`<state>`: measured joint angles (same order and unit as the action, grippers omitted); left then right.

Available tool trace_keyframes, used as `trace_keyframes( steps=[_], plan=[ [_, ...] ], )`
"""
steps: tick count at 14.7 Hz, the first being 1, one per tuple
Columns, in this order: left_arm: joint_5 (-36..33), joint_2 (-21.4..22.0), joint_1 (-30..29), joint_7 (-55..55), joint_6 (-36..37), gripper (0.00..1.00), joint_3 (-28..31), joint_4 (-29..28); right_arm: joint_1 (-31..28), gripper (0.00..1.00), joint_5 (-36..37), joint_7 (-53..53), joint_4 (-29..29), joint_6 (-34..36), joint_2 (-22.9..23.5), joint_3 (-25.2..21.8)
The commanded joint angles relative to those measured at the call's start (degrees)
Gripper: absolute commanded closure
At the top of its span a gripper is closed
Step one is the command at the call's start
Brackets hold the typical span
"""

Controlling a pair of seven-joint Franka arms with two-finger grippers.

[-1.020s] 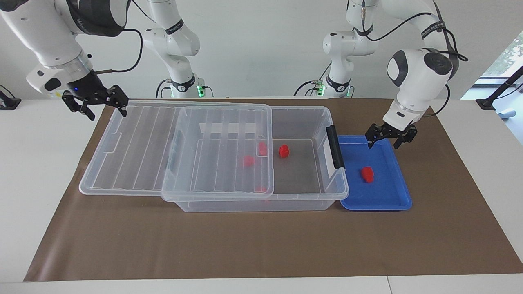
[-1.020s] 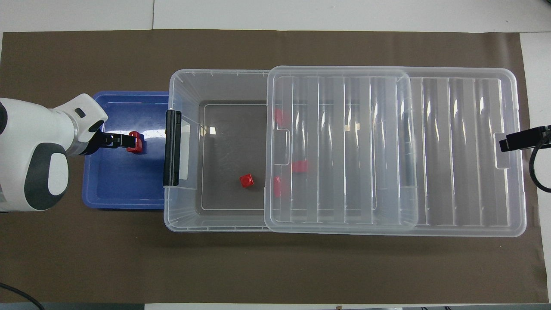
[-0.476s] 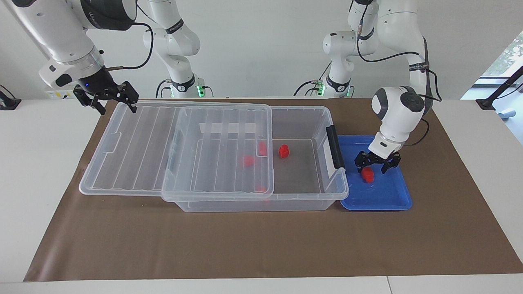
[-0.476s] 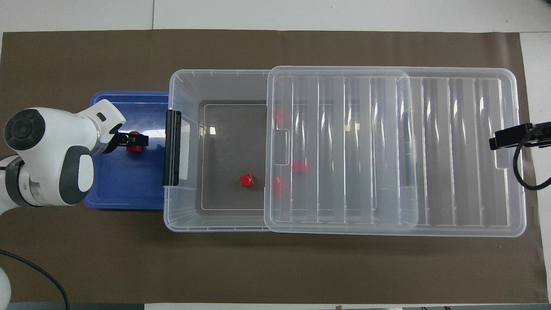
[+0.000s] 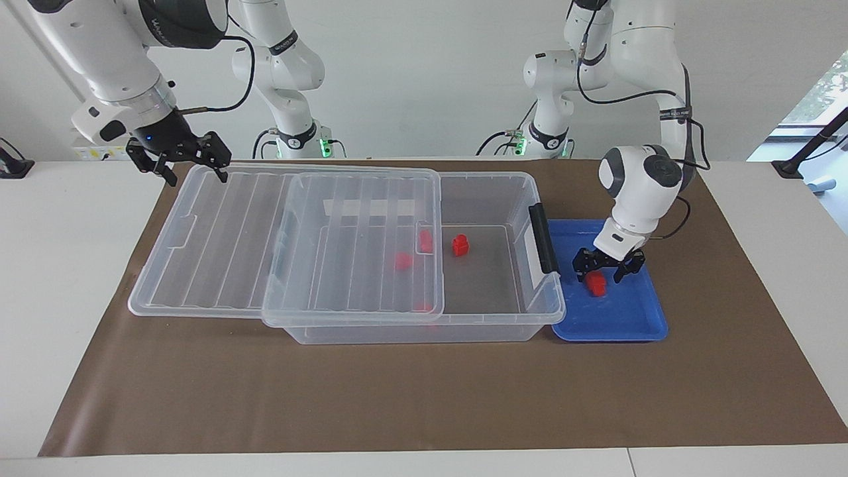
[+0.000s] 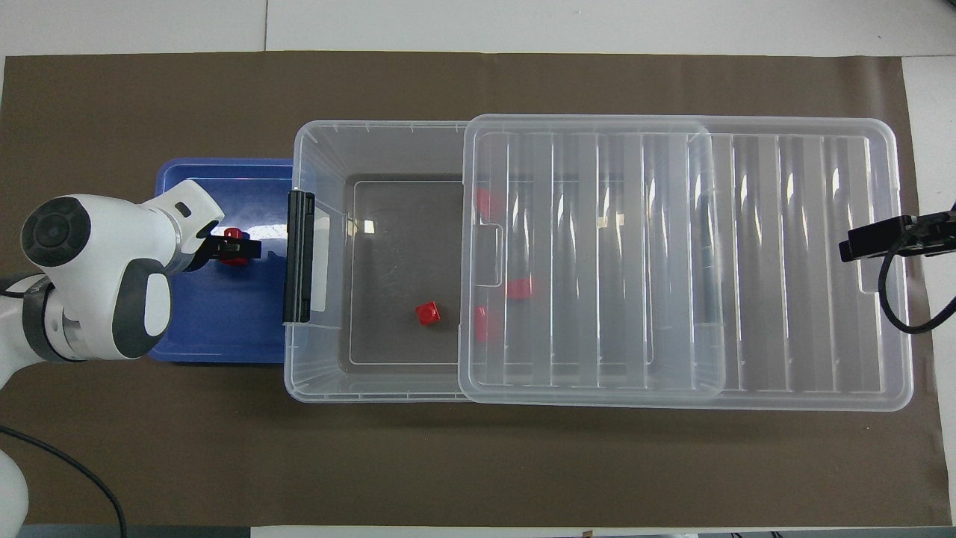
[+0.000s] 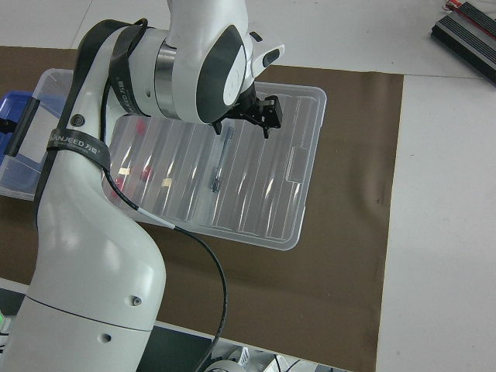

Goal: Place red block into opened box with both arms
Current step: 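Close the left gripper on the red block and lift it, then carry the red block with the left gripper over the open box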

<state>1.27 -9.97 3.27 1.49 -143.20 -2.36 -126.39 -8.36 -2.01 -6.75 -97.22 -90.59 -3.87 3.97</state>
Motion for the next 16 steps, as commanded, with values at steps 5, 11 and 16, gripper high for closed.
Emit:
trace_keyframes(
  steps=[5,11,16],
  plan=[
    [0.4,1.01,0.33,-2.36,0.9,1.0,0.16,-1.85,0.01,0.0,0.43,1.13,-0.6,0.32,-0.7,0.25],
    [0.4,7.85,0.42,-2.98,11.86,1.0,0.25,3.59,0.01,0.0,0.69,1.13,-0.6,0.06,-0.7,0.25],
    [0.4,15.85,1.12,-3.07,21.0,1.0,-0.97,7.36,0.01,0.0,1.13,1.04,-0.6,0.06,-0.7,0.25]
  ],
)
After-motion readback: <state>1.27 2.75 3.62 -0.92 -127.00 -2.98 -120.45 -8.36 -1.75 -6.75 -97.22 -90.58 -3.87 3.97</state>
